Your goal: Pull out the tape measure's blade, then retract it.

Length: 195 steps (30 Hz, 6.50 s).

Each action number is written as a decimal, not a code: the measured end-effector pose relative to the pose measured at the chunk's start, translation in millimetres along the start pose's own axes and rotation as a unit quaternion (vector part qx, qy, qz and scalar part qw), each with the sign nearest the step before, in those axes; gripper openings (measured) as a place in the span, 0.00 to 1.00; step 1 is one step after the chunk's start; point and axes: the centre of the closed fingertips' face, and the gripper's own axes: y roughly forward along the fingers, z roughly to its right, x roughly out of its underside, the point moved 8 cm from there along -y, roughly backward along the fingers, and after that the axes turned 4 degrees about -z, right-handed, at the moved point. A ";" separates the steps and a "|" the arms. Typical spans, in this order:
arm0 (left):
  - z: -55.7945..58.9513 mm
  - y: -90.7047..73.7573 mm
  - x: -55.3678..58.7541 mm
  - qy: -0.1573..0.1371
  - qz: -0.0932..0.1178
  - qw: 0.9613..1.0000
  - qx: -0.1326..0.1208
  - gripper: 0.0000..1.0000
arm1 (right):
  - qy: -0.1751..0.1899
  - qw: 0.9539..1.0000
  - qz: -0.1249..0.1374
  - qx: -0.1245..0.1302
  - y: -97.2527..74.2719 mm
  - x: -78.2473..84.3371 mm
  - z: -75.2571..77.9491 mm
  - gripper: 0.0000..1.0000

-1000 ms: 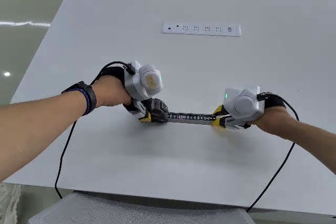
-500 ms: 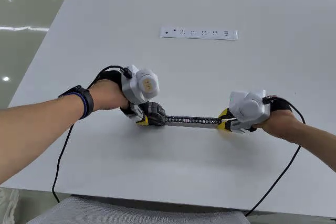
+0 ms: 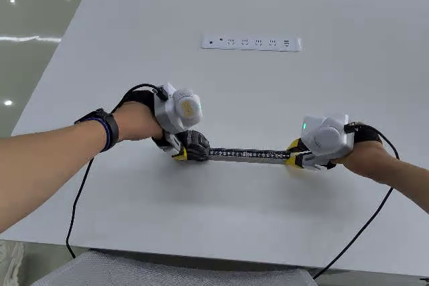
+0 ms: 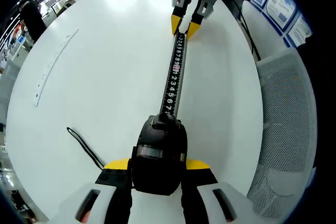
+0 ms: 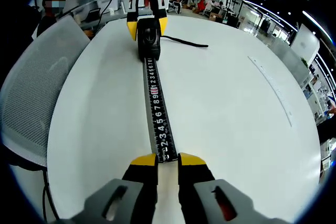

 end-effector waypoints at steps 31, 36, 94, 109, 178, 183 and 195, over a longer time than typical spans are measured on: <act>2.5 -2.4 -1.5 -0.004 -0.009 1.000 0.001 0.33 | 0.007 1.000 -0.007 0.010 -13.9 26.3 6.3 0.13; 3.2 -2.8 -1.8 -0.005 -0.009 1.000 0.001 0.33 | 0.009 1.000 -0.011 0.013 -21.4 32.8 5.1 0.13; 24.8 -34.6 31.5 -0.186 0.135 0.971 -0.071 0.43 | 0.182 0.979 0.060 0.069 -53.4 39.2 -27.2 0.31; 49.2 -67.0 71.3 -0.286 0.211 0.929 -0.100 0.45 | 0.330 0.928 0.124 0.122 -70.5 38.3 -51.7 0.44; 115.0 -95.1 94.6 -0.374 0.290 0.871 -0.131 0.60 | 0.395 0.884 0.169 0.181 -118.6 23.3 -121.5 0.65; 114.4 -91.9 90.0 -0.379 0.288 0.870 -0.127 0.60 | 0.393 0.887 0.165 0.177 -117.4 27.5 -118.8 0.64; 116.0 -85.8 76.4 -0.382 0.284 0.871 -0.122 0.60 | 0.386 0.893 0.161 0.168 -115.4 34.7 -110.3 0.63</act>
